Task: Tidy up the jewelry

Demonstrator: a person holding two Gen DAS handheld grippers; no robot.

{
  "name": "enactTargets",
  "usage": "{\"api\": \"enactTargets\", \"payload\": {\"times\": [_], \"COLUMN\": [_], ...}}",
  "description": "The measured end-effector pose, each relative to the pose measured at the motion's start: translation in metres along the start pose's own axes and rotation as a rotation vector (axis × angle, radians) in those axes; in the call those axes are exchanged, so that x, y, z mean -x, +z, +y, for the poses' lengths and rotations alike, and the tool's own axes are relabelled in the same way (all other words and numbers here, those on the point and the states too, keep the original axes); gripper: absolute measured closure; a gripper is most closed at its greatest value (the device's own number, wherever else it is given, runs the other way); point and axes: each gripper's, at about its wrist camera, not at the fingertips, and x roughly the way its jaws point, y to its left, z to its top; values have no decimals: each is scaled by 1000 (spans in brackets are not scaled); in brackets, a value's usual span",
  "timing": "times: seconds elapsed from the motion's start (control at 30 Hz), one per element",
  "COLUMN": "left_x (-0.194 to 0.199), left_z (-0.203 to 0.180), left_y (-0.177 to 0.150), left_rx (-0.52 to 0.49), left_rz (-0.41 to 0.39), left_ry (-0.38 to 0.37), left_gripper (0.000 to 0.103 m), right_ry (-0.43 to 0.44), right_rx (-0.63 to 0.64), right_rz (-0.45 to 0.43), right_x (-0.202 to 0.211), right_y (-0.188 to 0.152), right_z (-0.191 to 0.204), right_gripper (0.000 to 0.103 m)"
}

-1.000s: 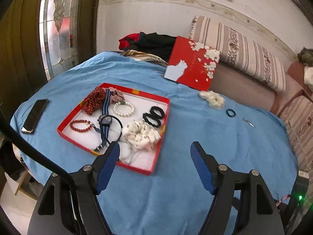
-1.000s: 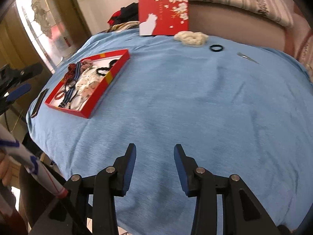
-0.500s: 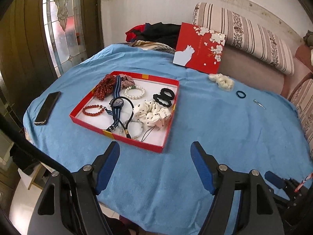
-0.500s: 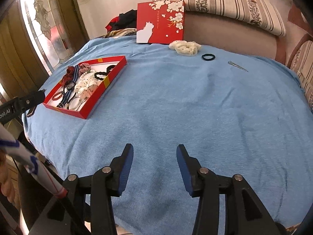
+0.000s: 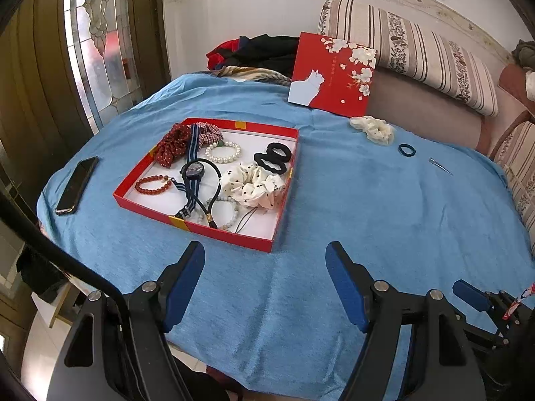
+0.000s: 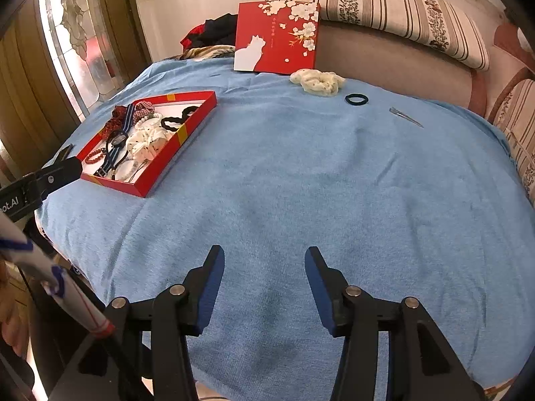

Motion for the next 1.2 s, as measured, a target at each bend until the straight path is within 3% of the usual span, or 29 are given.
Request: {"api": "enactTargets", "payload": {"times": [0.93, 1.2], "left_x": [-3, 13], "left_z": [7, 21], "left_y": [0, 4], "left_rx": [31, 84], "left_rz": [-28, -118], "left_ry": [1, 60], "left_gripper": [29, 17], "right_ry": [-25, -25], "right_rx": [28, 67], "right_rz": [13, -4], "right_x": [-6, -2], "right_y": [5, 17], "right_z": [6, 21], "right_gripper": [46, 44]}}
